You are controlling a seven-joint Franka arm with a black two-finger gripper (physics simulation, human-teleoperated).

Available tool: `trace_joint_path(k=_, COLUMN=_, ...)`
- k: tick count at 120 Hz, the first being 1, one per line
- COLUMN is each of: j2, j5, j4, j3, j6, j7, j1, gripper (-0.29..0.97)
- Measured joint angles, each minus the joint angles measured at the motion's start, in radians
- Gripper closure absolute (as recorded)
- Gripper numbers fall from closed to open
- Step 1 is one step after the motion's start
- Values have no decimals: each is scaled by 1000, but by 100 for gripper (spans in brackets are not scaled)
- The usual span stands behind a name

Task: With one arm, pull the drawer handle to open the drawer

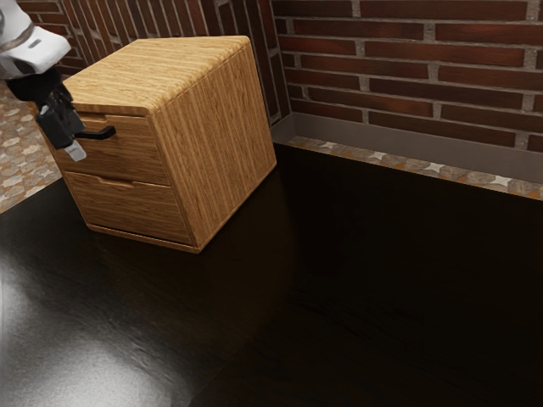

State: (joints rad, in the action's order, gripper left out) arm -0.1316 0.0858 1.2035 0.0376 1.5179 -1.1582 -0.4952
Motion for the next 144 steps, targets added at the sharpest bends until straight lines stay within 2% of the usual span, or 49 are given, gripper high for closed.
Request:
trace_joint_path(k=29, j2=22, j5=3, j4=50, j3=-11, j6=17, j7=-202, j1=-6, gripper=0)
trace_joint_path(k=80, j2=35, j5=-2, j4=86, j3=-7, j6=21, j7=-462, j1=-10, gripper=0)
trace_joint_path(k=144, j2=41, j5=-13, j4=101, j3=53, j6=26, j7=-654, j1=-18, gripper=0)
